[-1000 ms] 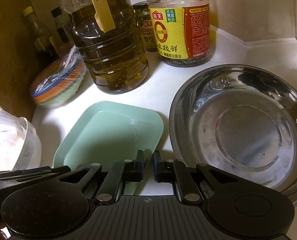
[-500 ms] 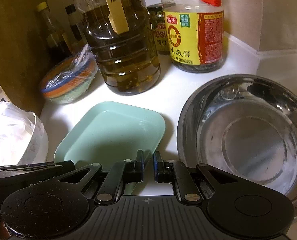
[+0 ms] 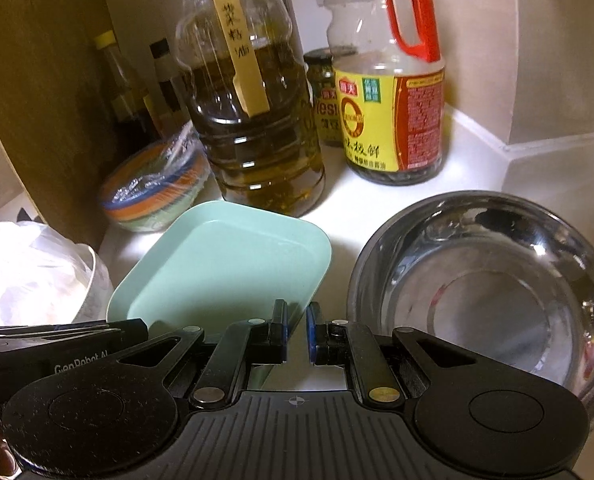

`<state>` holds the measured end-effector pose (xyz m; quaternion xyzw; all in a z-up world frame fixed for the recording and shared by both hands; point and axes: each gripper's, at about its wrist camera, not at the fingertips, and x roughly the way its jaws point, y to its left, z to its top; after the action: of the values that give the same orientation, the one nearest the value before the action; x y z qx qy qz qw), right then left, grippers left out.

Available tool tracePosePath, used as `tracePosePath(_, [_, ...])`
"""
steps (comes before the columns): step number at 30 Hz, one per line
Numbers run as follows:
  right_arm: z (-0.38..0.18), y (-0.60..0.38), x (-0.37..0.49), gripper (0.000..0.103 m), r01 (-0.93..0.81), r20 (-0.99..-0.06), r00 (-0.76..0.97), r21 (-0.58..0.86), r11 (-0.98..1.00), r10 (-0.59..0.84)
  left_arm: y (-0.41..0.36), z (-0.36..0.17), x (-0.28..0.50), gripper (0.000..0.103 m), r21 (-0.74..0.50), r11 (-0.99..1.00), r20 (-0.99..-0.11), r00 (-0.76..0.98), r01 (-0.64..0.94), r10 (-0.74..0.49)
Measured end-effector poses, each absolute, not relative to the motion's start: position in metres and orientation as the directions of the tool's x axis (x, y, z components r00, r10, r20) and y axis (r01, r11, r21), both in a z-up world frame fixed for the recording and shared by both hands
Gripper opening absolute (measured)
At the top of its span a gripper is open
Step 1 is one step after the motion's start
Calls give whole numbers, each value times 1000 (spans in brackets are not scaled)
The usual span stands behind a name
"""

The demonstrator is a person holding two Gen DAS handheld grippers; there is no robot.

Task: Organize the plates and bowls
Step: 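Close the right gripper on the green plate rim and lift it, then carry the green plate over the large steel plate and lower it in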

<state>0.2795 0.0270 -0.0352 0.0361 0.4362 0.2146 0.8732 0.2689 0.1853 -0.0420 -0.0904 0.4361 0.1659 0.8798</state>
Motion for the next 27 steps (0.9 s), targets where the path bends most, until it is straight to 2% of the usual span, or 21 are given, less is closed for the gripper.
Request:
tracePosePath(13, [-16, -1, 267, 9, -297, -724, 576, 247, 922, 380, 156, -23, 260, 21, -25, 951, -768, 615, -308, 179])
tracePosePath(27, [-4, -53, 254, 9, -169, -716, 640, 221, 960, 278, 107, -18, 269, 21, -43, 986, -752, 655, -162, 75])
